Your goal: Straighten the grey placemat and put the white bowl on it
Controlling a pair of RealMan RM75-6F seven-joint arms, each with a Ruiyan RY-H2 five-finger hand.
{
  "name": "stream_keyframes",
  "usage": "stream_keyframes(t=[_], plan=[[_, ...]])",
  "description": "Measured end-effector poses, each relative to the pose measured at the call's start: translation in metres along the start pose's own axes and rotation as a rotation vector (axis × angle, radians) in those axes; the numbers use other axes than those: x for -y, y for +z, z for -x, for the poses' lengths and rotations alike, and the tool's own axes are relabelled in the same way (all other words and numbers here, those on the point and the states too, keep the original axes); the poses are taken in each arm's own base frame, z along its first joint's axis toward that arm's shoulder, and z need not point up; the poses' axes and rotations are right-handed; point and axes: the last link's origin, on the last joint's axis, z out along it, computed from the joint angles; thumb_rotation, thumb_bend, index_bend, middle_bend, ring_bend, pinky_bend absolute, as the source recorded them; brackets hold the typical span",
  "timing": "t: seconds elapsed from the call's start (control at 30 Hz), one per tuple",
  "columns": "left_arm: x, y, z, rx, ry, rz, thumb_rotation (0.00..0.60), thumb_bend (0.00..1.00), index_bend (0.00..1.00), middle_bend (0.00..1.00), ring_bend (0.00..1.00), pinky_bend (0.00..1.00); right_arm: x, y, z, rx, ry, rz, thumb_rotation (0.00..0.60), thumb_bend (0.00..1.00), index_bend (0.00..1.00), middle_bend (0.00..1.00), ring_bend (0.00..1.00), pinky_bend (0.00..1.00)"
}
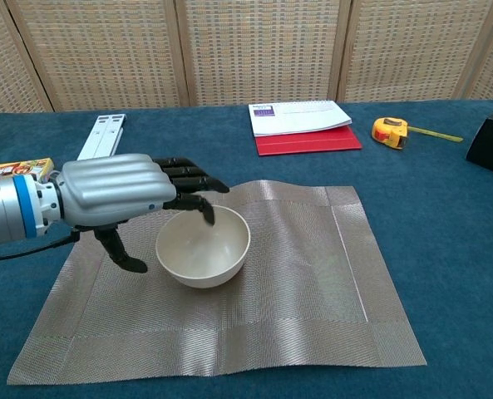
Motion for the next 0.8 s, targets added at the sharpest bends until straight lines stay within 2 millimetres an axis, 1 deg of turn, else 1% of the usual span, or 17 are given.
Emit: stream_keyframes(t=[0.13,0.23,0.33,0.4,0.47,0.53,0.6,0.7,0.77,0.8], plan=[[0.009,-0.013,-0.013,-0.048,-0.012,-0.031,0.6,0.0,0.0,0.0,0.0,0.0,0.002,-0.002,-0.003,-0.006,0.007,-0.006,0.6,0.0,0.0,0.0,0.0,0.0],[0.018,-0.029,-0.028,-0.116,-0.028,-0.08,0.6,0.0,0.0,0.0,0.0,0.0,0.004,-0.003,-0.006,-0.015,0.008,-0.011,0.6,0.0,0.0,0.0,0.0,0.0],[0.03,-0.054,-0.044,-0.19,-0.036,-0.165,0.6,0.0,0.0,0.0,0.0,0.0,0.004,-0.005,-0.008,-0.018,0.005,-0.01,0.6,0.0,0.0,0.0,0.0,0.0],[0.037,-0.076,-0.053,-0.239,-0.031,-0.258,0.6,0.0,0.0,0.0,0.0,0.0,0.003,-0.005,-0.008,-0.016,-0.005,-0.007,0.6,0.0,0.0,0.0,0.0,0.0],[0.041,-0.098,-0.059,-0.269,-0.039,-0.367,0.6,0.0,0.0,0.0,0.0,0.0,0.003,-0.005,-0.008,-0.015,-0.019,-0.002,0.6,0.0,0.0,0.0,0.0,0.0],[0.041,-0.118,-0.062,-0.273,-0.074,-0.472,0.6,0.0,0.0,0.0,0.0,0.0,0.001,-0.005,-0.008,-0.014,-0.042,0.01,0.6,0.0,0.0,0.0,0.0,0.0],[0.039,-0.143,-0.064,-0.278,-0.125,-0.594,0.6,0.0,0.0,0.0,0.0,0.0,-0.001,-0.005,-0.007,-0.013,-0.069,0.028,0.6,0.0,0.0,0.0,0.0,0.0],[0.038,-0.182,-0.061,-0.278,-0.157,-0.756,0.6,0.0,0.0,0.0,0.0,0.0,-0.005,-0.005,-0.006,-0.008,-0.105,0.065,0.6,0.0,0.0,0.0,0.0,0.0],[0.037,-0.204,-0.054,-0.265,-0.174,-0.836,0.6,0.0,0.0,0.0,0.0,0.0,-0.006,-0.005,-0.006,-0.005,-0.116,0.083,0.6,0.0,0.0,0.0,0.0,0.0],[0.036,-0.21,-0.052,-0.262,-0.185,-0.855,0.6,0.0,0.0,0.0,0.0,0.0,-0.006,-0.005,-0.006,-0.005,-0.12,0.089,0.6,0.0,0.0,0.0,0.0,0.0]])
